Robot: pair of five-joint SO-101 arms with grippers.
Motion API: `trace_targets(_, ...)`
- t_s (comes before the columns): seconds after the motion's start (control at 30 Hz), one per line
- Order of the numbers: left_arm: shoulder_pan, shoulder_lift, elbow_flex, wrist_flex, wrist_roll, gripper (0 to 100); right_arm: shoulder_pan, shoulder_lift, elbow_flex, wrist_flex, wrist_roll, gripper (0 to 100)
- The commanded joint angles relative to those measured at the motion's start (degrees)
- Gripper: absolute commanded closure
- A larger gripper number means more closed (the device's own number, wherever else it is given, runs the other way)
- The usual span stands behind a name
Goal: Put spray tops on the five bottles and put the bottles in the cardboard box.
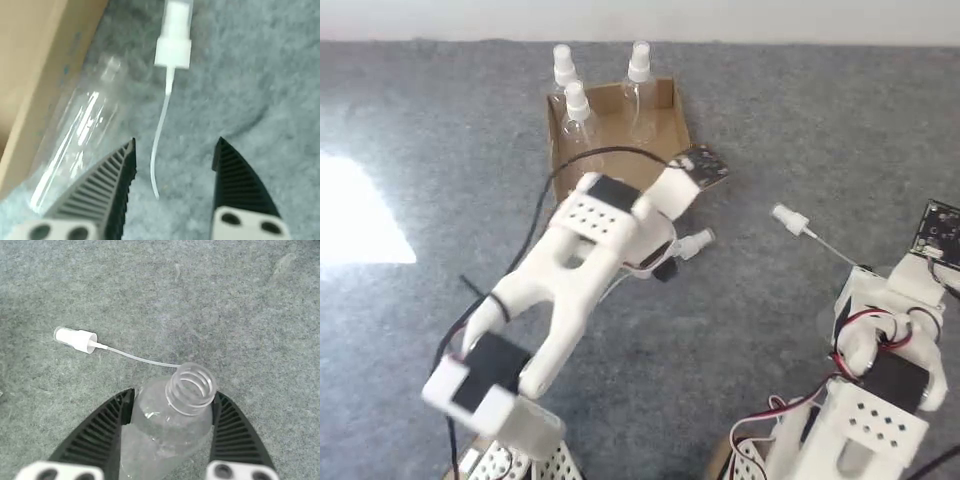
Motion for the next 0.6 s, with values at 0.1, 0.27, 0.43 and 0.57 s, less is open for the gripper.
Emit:
trace_targets(0.1,1.93,7.74,-12.62,-0.53,0.97,77,-0.57,-1.10,-0.62,-1.10,-0.18,85.1)
trace_targets(0.27,3.60,12.57,-17.01,-0.53,0.97,77,-0.57,-1.19,-0.62,-1.10,-0.18,85.1)
trace_targets(0.43,4.57,18.73,-21.85,-0.53,0.97,77,-0.57,-1.19,-0.62,-1.10,-0.18,85.1)
trace_targets(0.57,4.40,24.18,-26.68,-0.53,0.97,77,-0.57,-1.19,-0.62,-1.10,-0.18,85.1)
